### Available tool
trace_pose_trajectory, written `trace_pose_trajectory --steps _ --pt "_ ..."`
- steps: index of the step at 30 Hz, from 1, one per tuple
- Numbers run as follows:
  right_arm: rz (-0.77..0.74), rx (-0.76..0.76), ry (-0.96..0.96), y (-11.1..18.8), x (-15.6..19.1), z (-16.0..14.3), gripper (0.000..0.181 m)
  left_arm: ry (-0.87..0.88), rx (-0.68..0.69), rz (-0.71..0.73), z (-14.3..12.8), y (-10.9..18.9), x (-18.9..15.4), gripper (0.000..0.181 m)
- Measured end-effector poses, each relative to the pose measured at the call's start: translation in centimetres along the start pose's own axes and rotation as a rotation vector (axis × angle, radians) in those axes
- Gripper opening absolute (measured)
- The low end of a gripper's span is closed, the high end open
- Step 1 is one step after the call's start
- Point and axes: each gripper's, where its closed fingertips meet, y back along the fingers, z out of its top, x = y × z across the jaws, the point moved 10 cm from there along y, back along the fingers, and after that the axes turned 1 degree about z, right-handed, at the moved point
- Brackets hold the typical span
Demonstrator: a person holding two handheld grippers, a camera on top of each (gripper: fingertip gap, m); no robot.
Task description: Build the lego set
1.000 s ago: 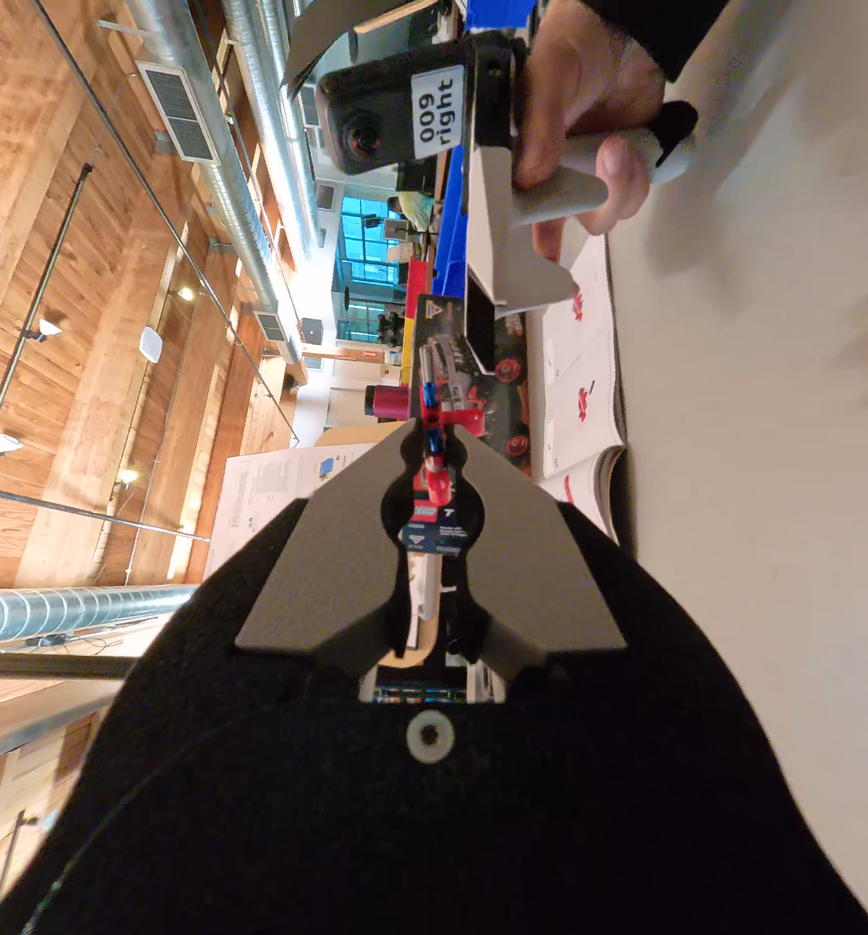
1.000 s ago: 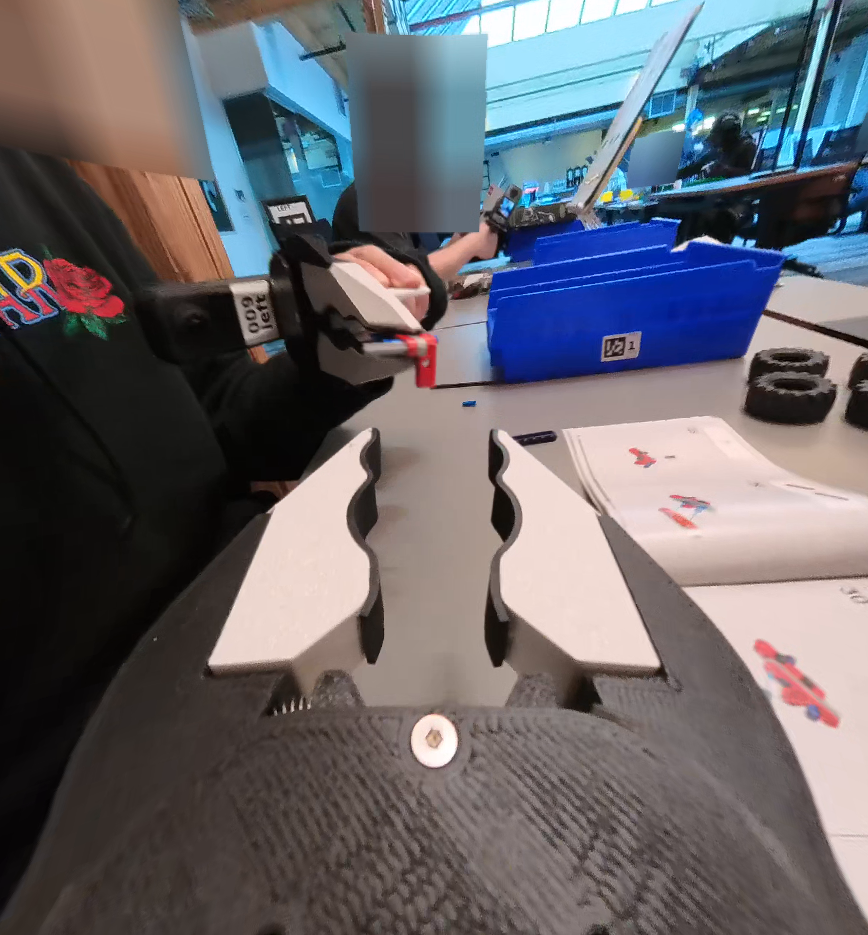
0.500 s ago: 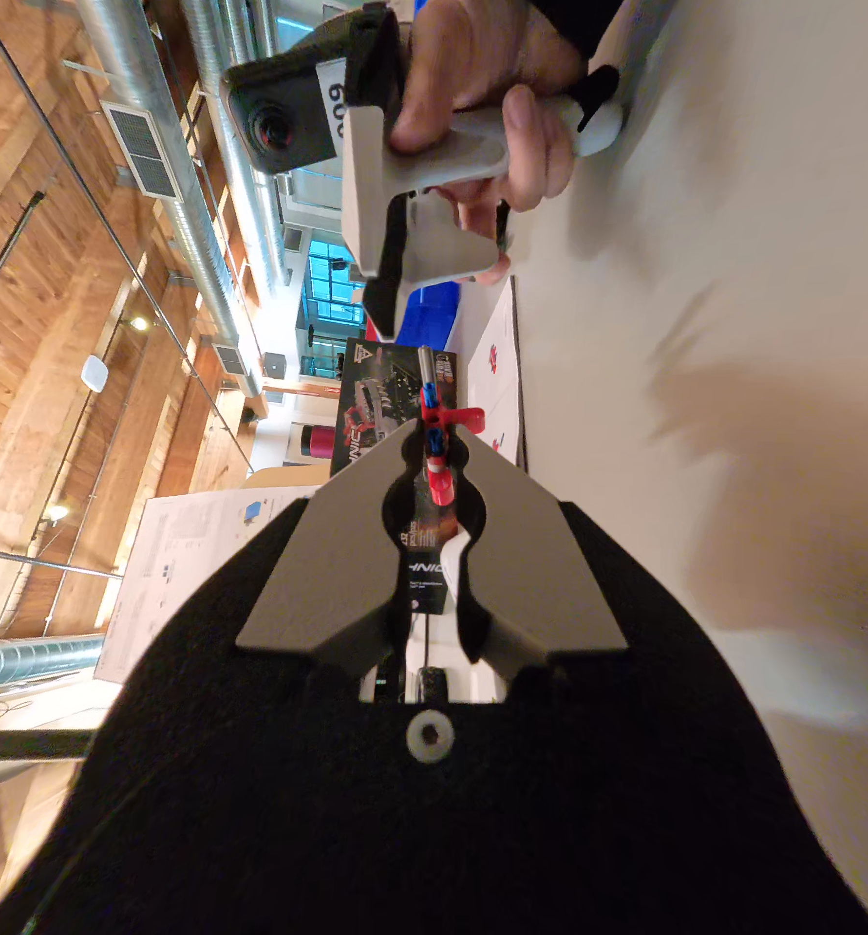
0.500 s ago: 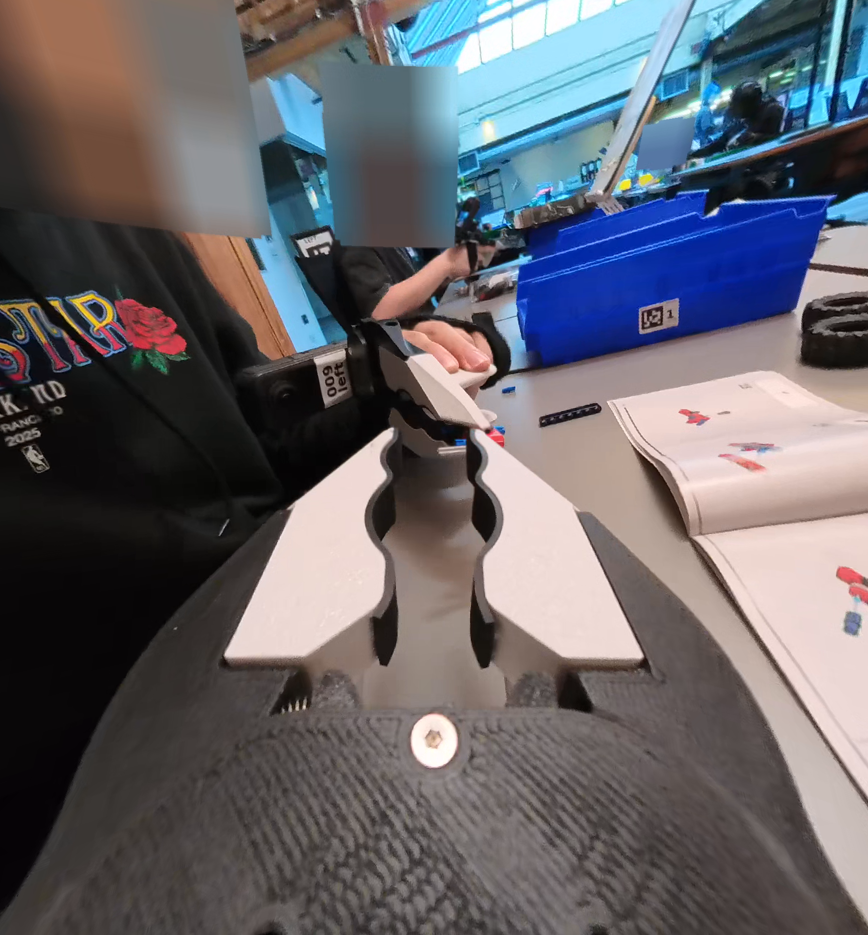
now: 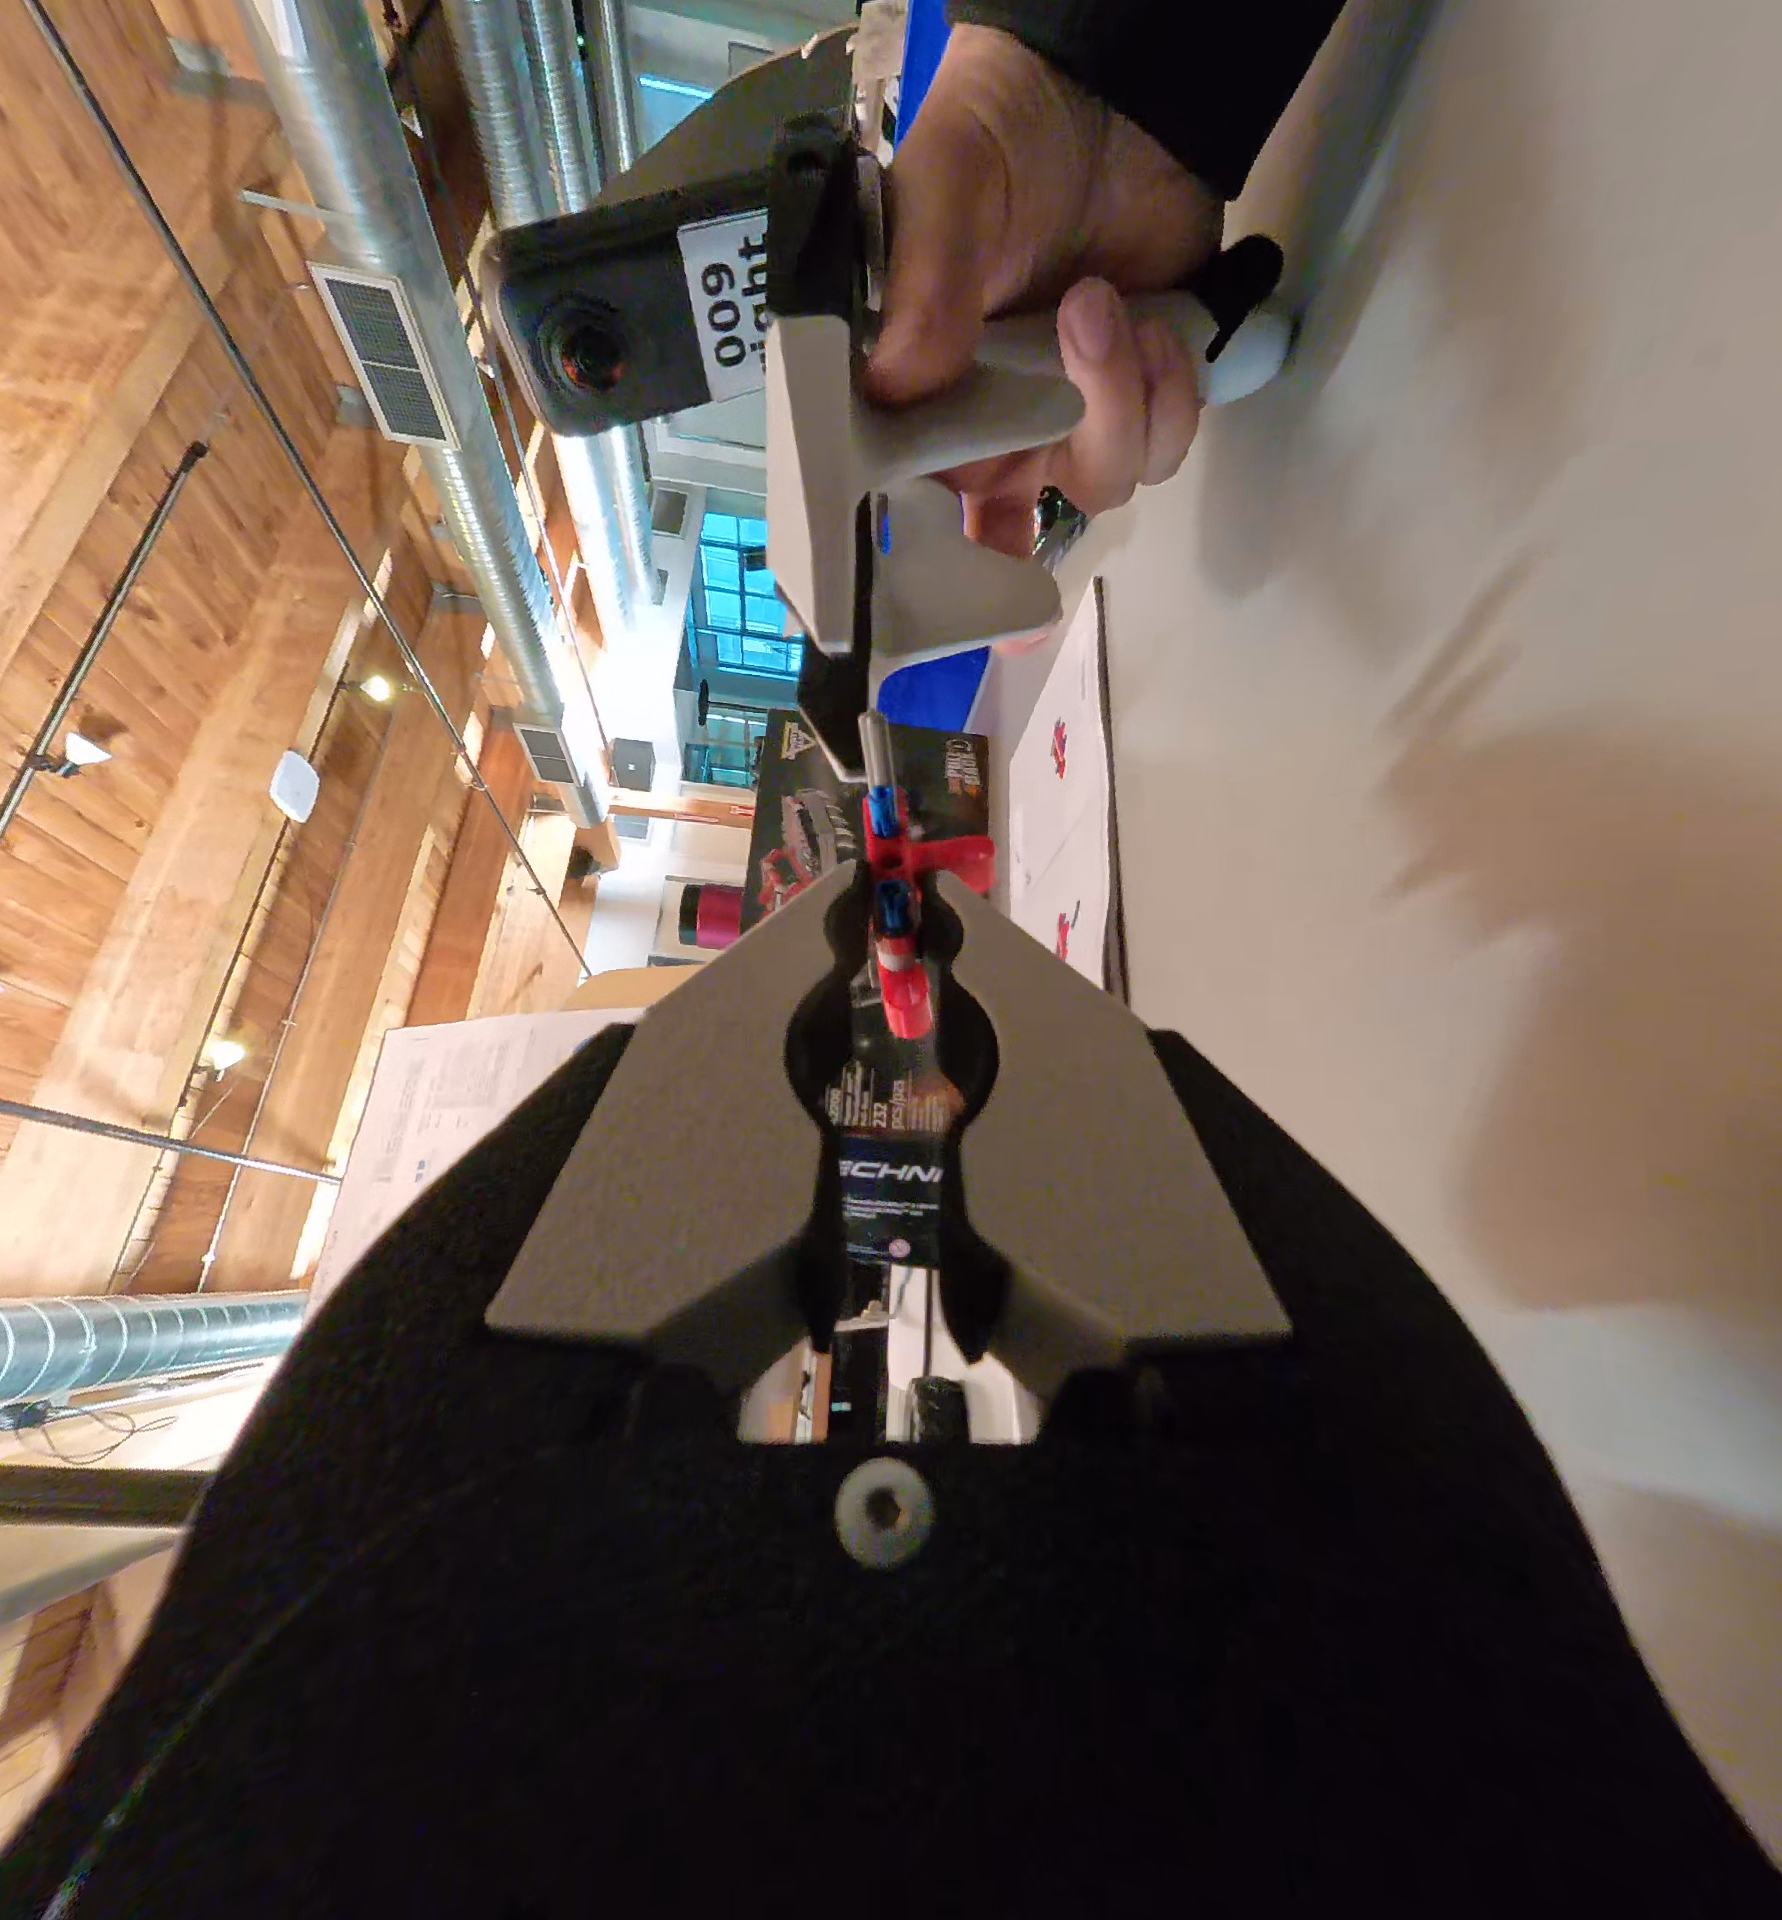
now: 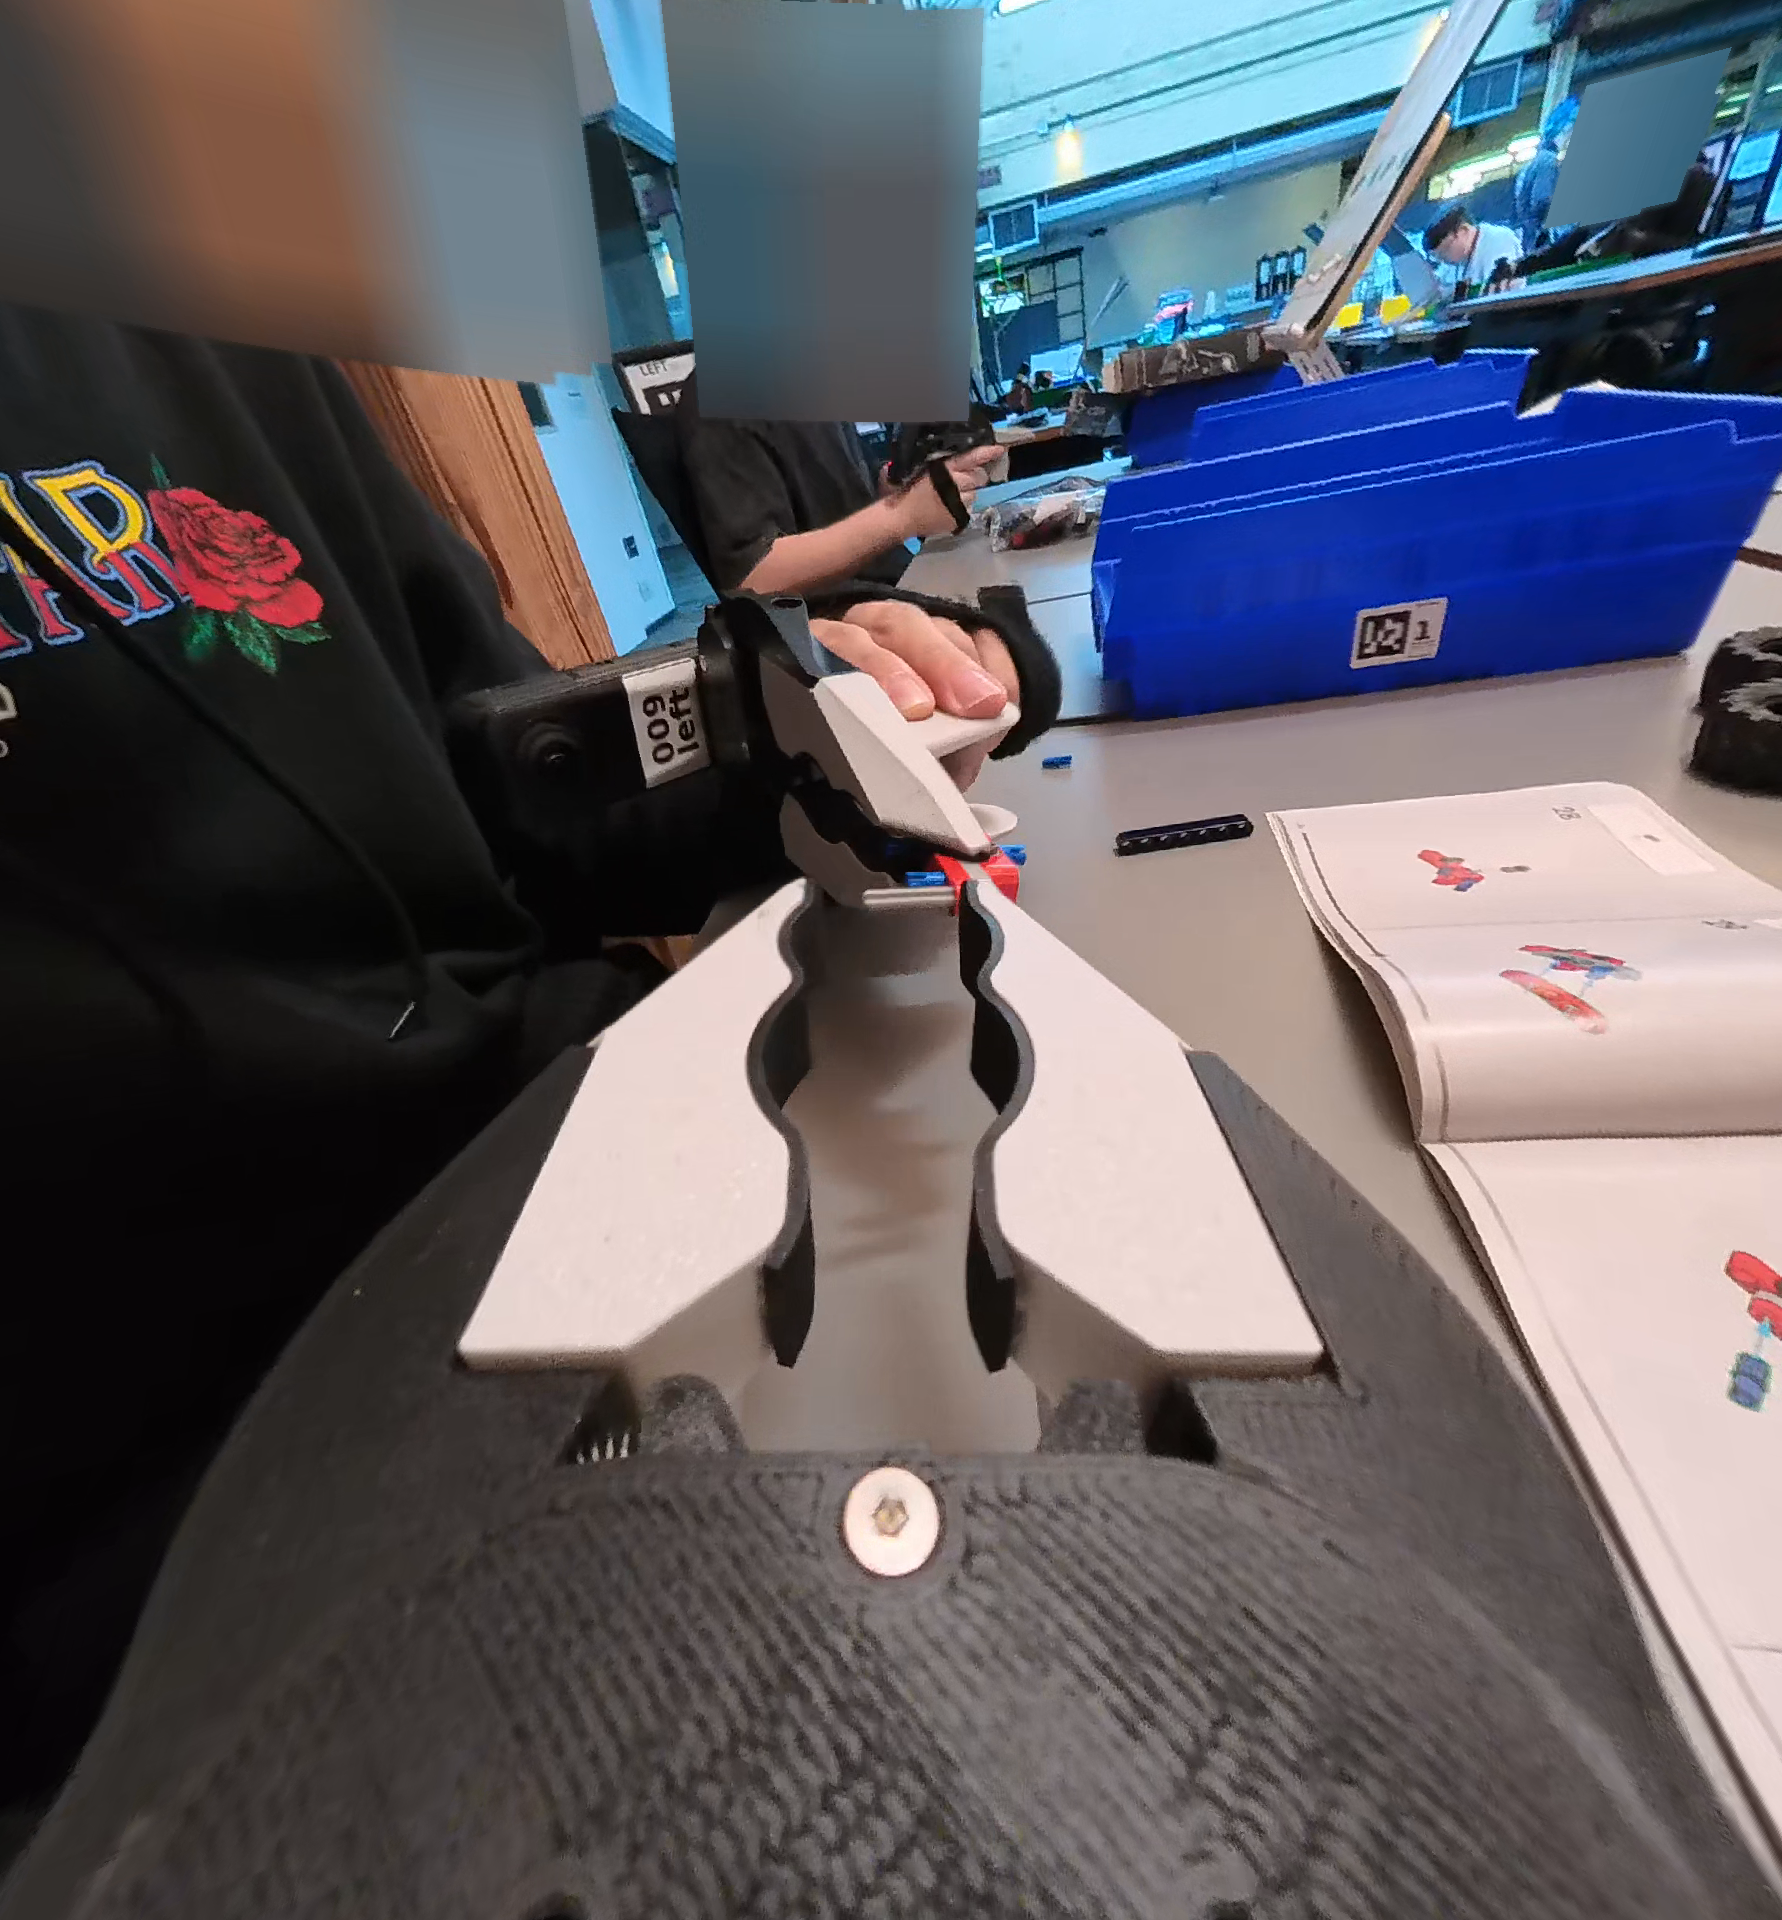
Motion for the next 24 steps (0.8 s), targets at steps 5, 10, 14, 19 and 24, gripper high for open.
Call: trace_pose_trajectory --steps 5,10,14,19,24 --pt "-0.005 0.0 0.046 -0.4 0.1 0.0 0.018 -0.046 0.001 0.012 0.2 0.0 0.0 0.005" --pt "-0.002 -0.002 0.064 -0.4 0.2 0.1 0.025 -0.113 0.005 0.042 0.5 0.1 0.0 0.005" --pt "-0.012 0.02 0.088 -0.6 0.3 0.0 0.024 -0.164 0.009 0.068 0.8 0.3 0.0 0.005" --pt "-0.012 0.021 0.129 -0.5 0.5 0.0 0.024 -0.236 0.018 0.09 1.1 0.8 0.0 0.005" --pt "0.011 0.011 0.142 -0.5 0.6 0.0 0.024 -0.238 0.005 0.095 1.2 1.5 0.0 0.005"
